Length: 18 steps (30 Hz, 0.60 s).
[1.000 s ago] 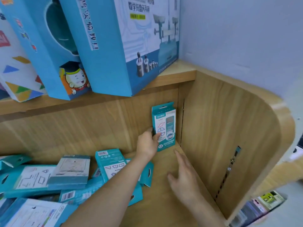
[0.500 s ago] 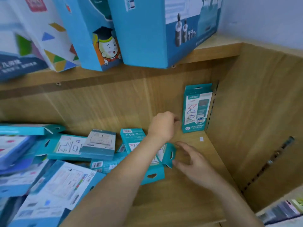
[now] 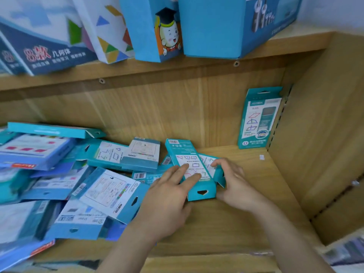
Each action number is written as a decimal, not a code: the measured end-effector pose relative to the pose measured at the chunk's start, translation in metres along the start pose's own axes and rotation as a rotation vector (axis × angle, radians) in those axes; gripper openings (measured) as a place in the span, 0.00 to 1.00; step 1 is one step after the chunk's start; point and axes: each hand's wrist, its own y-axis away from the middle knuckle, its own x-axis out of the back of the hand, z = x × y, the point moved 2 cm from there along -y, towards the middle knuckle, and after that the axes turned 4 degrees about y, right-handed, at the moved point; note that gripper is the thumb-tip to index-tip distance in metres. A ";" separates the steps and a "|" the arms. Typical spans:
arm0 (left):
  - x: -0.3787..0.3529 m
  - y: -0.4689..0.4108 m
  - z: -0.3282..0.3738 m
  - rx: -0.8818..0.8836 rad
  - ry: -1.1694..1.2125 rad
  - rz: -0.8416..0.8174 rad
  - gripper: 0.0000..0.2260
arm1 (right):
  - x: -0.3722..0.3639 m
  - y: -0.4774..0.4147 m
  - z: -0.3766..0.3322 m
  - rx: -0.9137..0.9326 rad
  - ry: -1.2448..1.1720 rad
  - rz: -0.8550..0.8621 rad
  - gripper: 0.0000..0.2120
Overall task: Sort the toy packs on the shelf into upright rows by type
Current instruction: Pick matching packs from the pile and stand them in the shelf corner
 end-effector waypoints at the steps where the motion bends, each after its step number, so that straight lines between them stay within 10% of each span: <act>1: -0.003 -0.003 0.000 0.006 -0.053 0.007 0.28 | -0.001 -0.004 0.002 -0.017 0.041 0.000 0.36; 6: 0.001 -0.010 0.001 0.029 -0.034 0.105 0.22 | -0.003 -0.021 0.009 -0.062 0.239 0.083 0.38; 13: 0.082 -0.002 -0.041 0.338 1.187 0.724 0.10 | 0.027 -0.003 -0.022 -0.019 -0.190 0.542 0.19; 18: 0.103 0.033 -0.090 0.465 1.452 0.942 0.09 | 0.072 0.015 -0.058 0.058 -0.440 0.719 0.18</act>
